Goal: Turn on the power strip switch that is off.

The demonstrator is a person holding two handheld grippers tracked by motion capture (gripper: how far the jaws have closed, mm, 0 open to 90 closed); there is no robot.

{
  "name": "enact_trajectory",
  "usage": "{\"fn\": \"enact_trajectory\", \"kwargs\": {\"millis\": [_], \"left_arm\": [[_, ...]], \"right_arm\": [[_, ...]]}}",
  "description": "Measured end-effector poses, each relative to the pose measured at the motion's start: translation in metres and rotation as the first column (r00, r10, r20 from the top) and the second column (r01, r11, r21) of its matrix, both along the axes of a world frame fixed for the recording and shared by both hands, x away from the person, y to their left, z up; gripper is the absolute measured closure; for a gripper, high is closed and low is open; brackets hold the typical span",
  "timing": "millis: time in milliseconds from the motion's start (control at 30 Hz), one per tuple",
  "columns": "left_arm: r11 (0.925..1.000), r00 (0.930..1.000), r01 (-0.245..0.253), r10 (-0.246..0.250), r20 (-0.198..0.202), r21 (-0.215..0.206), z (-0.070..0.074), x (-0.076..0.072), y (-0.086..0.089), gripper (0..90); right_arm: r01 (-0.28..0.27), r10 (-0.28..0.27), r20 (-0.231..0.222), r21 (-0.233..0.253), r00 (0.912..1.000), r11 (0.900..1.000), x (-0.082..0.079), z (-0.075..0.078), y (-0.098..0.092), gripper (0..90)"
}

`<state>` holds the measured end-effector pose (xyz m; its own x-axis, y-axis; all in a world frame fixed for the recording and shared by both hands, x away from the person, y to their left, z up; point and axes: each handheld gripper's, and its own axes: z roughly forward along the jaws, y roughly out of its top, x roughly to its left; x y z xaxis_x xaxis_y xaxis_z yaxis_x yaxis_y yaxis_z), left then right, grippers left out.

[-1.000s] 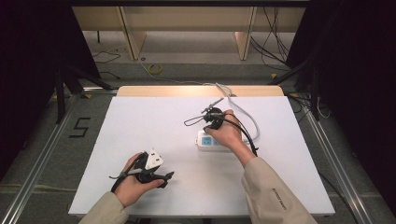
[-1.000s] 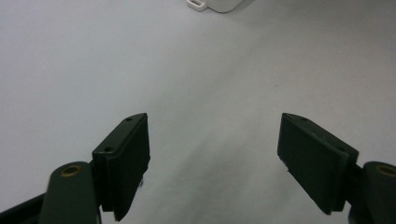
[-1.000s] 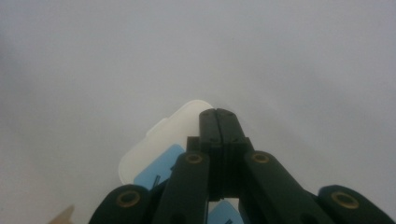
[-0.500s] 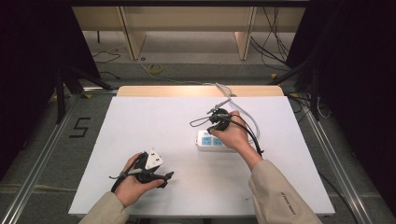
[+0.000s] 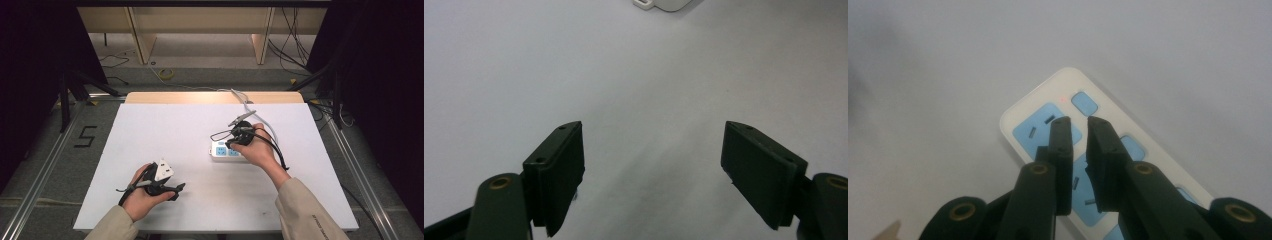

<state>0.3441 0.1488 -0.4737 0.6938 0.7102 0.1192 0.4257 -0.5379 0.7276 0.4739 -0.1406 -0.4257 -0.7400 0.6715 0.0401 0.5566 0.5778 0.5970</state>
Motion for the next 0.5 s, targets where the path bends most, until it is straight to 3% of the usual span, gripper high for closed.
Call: {"fn": "enact_trajectory", "kwargs": {"millis": [500], "left_arm": [[0.9999, 0.9999, -0.011, 0.011, 0.003, -0.001, 0.000, 0.001, 0.001, 25.4]], "right_arm": [[-0.001, 0.001, 0.014, 0.033, 0.9999, 0.999, -0.023, -0.002, -0.024, 71.1]]}}
